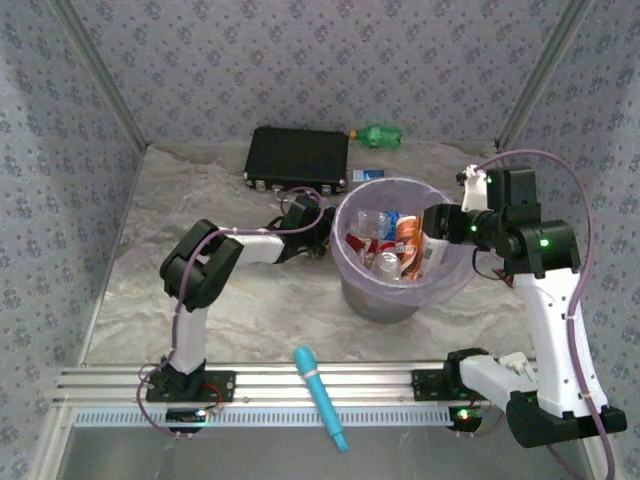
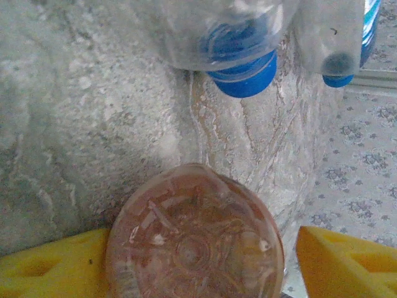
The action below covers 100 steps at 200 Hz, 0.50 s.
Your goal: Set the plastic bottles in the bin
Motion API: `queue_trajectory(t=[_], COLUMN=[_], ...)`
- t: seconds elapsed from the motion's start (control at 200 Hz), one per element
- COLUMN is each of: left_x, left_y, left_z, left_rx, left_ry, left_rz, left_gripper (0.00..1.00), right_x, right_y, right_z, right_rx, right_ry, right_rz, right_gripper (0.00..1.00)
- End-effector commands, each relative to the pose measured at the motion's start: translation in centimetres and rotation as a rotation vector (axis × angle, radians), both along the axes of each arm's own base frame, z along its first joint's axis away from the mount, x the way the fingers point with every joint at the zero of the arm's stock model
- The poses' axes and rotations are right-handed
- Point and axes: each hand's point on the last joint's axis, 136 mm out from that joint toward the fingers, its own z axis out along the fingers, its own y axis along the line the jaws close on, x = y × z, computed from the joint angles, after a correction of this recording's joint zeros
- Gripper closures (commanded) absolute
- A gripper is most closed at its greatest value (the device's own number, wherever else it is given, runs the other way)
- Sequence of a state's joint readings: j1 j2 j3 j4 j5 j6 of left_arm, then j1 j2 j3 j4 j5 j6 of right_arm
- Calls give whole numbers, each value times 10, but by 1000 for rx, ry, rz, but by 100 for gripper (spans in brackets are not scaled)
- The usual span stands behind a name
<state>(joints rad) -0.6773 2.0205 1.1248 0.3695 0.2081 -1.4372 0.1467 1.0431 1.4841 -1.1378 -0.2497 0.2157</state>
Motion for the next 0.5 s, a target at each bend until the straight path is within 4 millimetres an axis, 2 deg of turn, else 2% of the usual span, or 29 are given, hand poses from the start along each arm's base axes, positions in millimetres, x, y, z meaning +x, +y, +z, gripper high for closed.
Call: queue_trajectory(t=[0.0,0.135,0.275,0.34,0.495], left_x=[-2,-1,2,3,4], left_y=[-2,4,17,33,77], left_z=[-11,-4,13,29,80], left_rx=[15,26,23,33,69], left_ry=[17,-1,-45,-88,-196], left_rz=[16,25,63,109,180], left_gripper=[35,43,48,50,50], right_x=[-6,-4,-4,-5,-2], right_y=[-3,-2,-1,0,0], right_z=[-5,-4,0,4,14], right_rx=[-11,-2,6,4,-2], right_ry=[17,14,5,-4,-32], right_rz=[6,7,10,15,27], right_gripper=[44,44,44,44,44])
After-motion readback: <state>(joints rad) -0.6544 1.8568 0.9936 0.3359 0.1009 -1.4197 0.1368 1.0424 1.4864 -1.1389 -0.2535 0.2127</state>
